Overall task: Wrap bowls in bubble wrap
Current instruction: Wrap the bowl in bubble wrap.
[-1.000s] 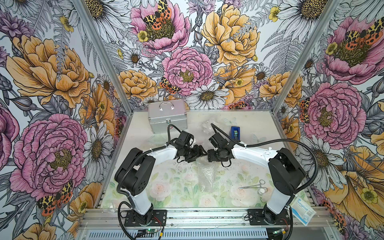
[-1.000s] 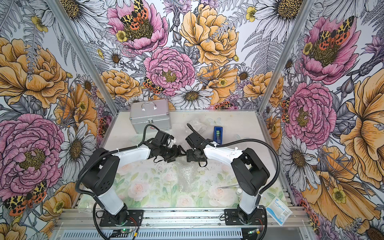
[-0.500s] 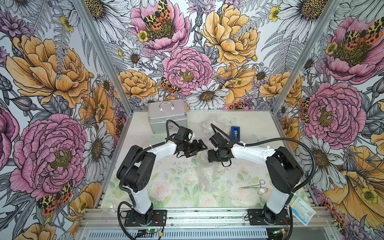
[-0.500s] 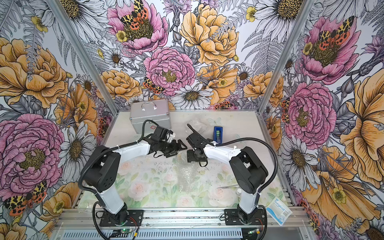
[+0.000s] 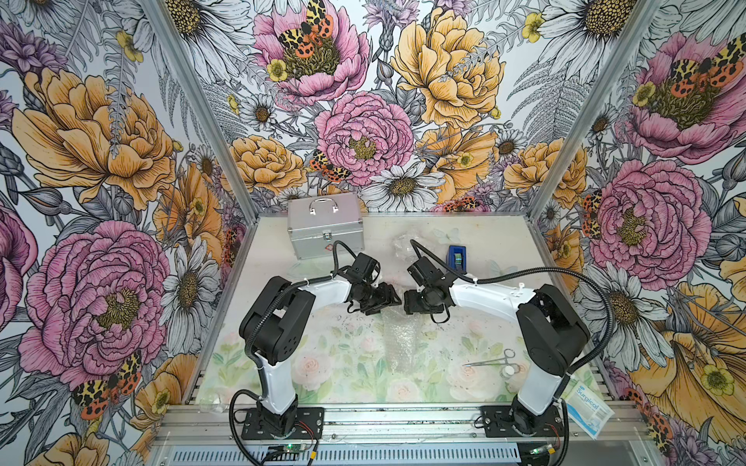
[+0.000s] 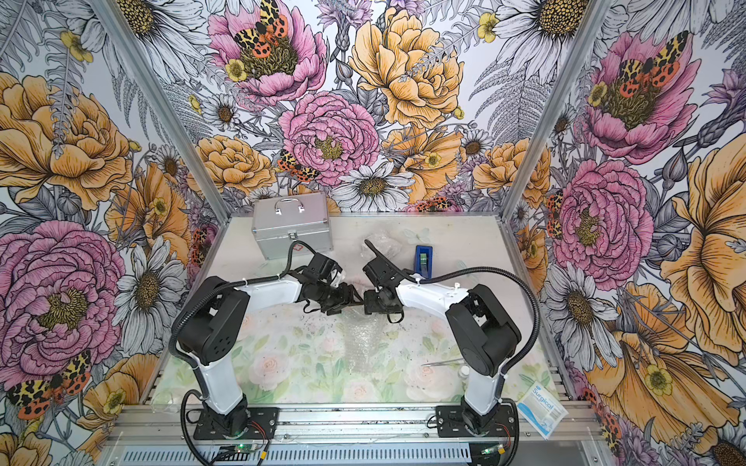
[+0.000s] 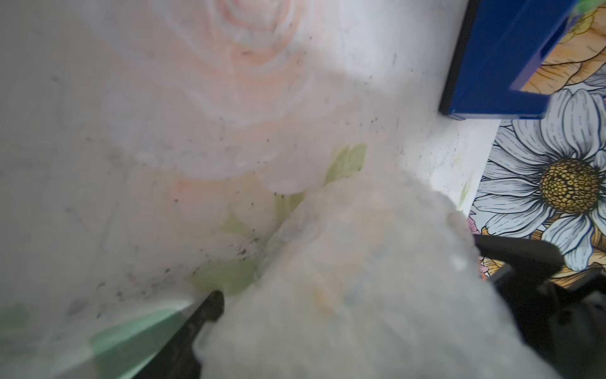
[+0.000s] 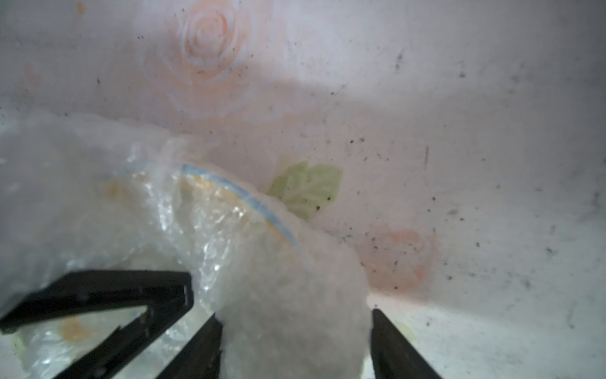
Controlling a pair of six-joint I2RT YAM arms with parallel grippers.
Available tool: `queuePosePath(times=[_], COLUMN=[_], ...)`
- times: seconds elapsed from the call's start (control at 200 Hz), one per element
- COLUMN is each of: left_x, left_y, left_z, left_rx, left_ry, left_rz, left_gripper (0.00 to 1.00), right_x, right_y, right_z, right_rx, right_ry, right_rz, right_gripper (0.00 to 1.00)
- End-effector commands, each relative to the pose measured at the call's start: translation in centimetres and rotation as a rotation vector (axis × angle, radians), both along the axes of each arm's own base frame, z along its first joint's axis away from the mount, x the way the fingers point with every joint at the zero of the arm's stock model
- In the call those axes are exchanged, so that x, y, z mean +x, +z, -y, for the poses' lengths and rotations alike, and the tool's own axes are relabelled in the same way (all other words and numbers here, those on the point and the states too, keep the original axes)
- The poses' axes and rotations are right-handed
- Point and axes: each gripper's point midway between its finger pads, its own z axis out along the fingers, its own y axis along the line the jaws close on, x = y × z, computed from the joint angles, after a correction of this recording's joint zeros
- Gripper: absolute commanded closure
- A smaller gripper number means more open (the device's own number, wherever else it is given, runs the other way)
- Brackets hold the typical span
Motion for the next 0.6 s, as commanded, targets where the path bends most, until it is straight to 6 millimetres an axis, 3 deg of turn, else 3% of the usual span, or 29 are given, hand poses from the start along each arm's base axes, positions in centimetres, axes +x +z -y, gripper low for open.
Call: queuePosePath(times=[0.0,0.055,0.07,0.145,0.24,0.4,0.42,0.465,0.595], left_x=[-0.2,0.2,0.5,1.3,2.1,0.9,0.7,0.4,0.1], left_y=[0.4,1.0,2.3,4.2,5.0,3.2,1.8,1.3,-0.2], left_z=[-1.0,-1.4,-1.4,-2.3,-3.1,-0.7,-0.4,0.2,0.5], left_rx=[0.043,0.037,0.018,-0.011,-0.019,-0.013,0.003,0.006,0.013], left_ry=[-0.012,-0.003,0.001,0.032,0.048,-0.049,-0.058,-0.075,-0.080], left_rz=[-0.003,0.000,0.028,0.058,0.080,0.050,0.023,0.020,-0.018], left_gripper=[0.25,0.22,0.21,0.15,0.11,0.22,0.22,0.24,0.38], right_x=[0.4,0.4,0.4,0.3,0.4,0.5,0.5,0.6,0.7], right_y=[-0.3,-0.5,-0.5,-0.5,-0.6,-0.8,-0.8,-0.7,-0.5], right_z=[0.1,0.1,0.2,0.1,0.0,0.0,0.0,0.0,0.2], right_rx=[0.009,0.007,0.006,0.006,0.007,0.005,0.005,0.007,0.013], right_ry=[-0.014,-0.011,-0.009,-0.001,0.009,0.009,0.008,0.007,-0.002], right_rz=[0.006,0.003,0.003,0.001,-0.003,-0.004,-0.005,-0.002,-0.002], right_gripper=[0.32,0.32,0.32,0.32,0.32,0.33,0.32,0.33,0.34])
